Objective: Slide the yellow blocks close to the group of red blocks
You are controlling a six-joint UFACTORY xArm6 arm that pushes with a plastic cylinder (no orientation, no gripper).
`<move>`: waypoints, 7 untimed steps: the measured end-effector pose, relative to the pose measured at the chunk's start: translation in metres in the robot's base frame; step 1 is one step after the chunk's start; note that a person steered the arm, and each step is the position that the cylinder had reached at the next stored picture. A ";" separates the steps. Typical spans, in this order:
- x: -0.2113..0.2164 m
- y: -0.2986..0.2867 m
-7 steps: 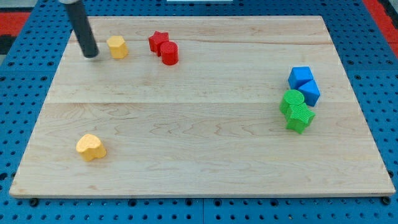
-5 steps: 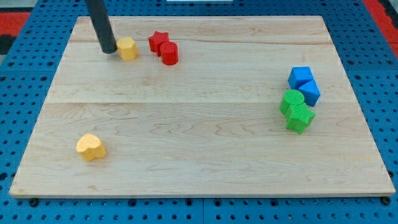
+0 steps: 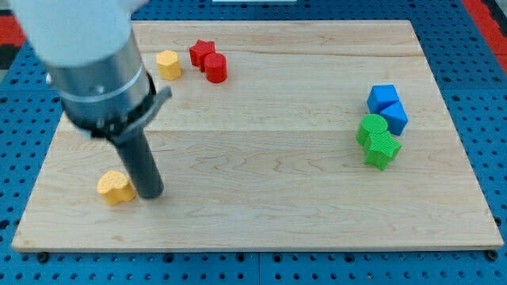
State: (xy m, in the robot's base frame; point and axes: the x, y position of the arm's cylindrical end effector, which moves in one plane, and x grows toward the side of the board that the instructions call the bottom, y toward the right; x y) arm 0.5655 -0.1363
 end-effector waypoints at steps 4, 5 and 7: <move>-0.033 -0.037; -0.051 -0.026; -0.104 -0.045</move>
State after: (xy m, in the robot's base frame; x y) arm 0.4615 -0.1813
